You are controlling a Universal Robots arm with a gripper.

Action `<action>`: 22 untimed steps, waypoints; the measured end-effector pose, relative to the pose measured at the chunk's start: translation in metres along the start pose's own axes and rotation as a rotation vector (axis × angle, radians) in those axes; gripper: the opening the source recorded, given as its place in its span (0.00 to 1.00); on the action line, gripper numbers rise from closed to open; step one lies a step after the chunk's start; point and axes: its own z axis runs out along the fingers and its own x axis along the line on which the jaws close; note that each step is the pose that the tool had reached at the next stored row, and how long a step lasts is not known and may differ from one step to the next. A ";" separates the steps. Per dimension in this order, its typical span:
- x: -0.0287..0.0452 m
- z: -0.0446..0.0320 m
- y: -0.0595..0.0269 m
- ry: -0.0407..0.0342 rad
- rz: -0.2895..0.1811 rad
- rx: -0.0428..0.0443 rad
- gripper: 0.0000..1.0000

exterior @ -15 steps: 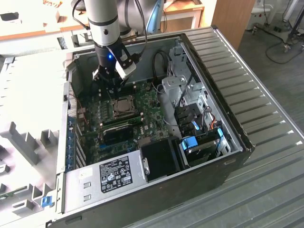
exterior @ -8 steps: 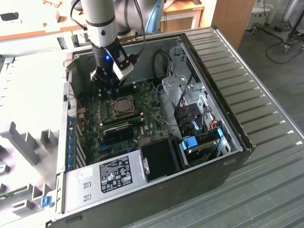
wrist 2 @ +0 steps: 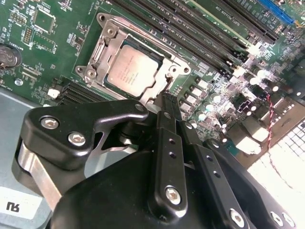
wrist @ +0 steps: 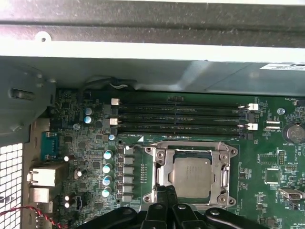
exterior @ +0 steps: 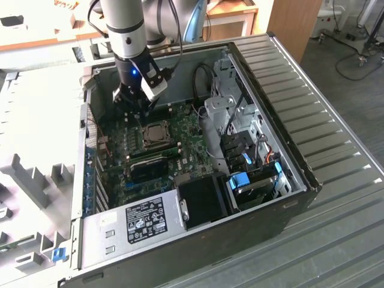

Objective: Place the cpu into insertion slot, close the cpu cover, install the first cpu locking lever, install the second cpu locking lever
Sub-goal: 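Install the first cpu locking lever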

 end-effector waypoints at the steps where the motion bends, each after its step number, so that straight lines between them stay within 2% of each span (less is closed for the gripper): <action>1: 0.0000 -0.0012 0.0000 0.0000 0.000 0.0000 0.11; 8: 0.0005 -0.0030 0.0001 -0.0001 0.000 0.0000 0.11; 22: 0.0115 -0.0016 0.0007 -0.0001 0.000 0.0000 0.11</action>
